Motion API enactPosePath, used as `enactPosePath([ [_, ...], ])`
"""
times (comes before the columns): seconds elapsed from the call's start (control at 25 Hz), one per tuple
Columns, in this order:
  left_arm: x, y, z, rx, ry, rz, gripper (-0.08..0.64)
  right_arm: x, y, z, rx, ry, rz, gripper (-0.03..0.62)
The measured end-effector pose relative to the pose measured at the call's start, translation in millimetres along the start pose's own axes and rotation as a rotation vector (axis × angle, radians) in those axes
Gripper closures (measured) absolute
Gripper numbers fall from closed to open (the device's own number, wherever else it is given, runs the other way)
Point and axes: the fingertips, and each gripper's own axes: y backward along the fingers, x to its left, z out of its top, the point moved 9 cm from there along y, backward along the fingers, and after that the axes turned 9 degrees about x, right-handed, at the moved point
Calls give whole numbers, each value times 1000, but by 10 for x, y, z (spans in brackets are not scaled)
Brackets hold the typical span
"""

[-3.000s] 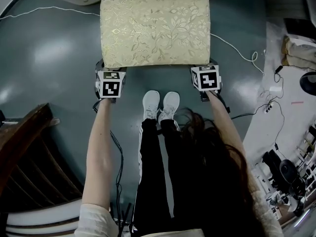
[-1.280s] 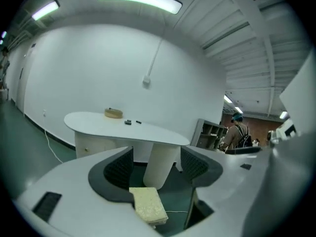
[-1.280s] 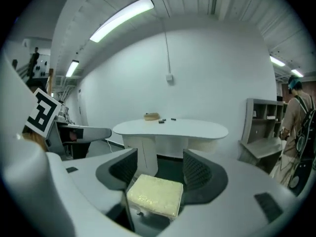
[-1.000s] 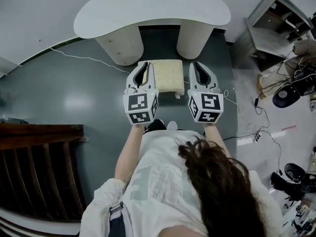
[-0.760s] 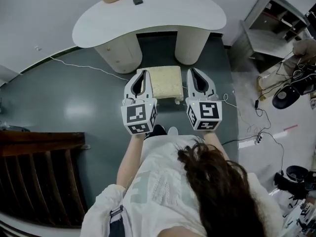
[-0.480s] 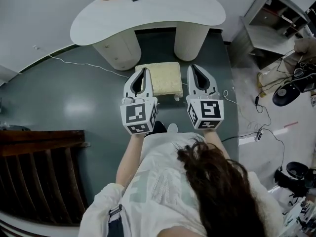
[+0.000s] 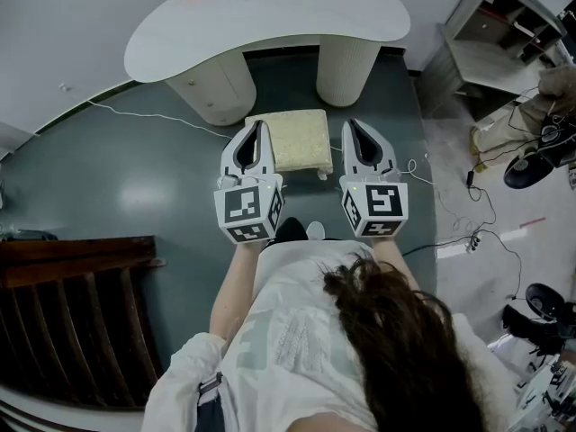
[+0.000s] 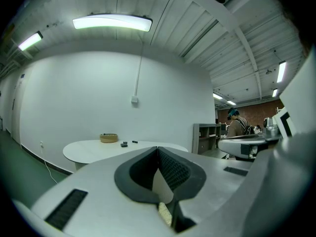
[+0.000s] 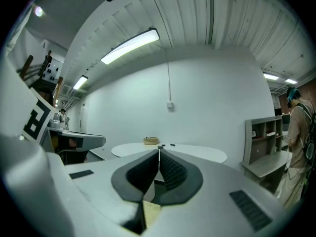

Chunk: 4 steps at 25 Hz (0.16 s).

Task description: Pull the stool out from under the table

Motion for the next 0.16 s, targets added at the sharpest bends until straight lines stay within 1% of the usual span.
enactPosePath([
  [0.16,-3,-34,8,-9,15,-6,532,-53,-8,-4,4,0,-4,558],
])
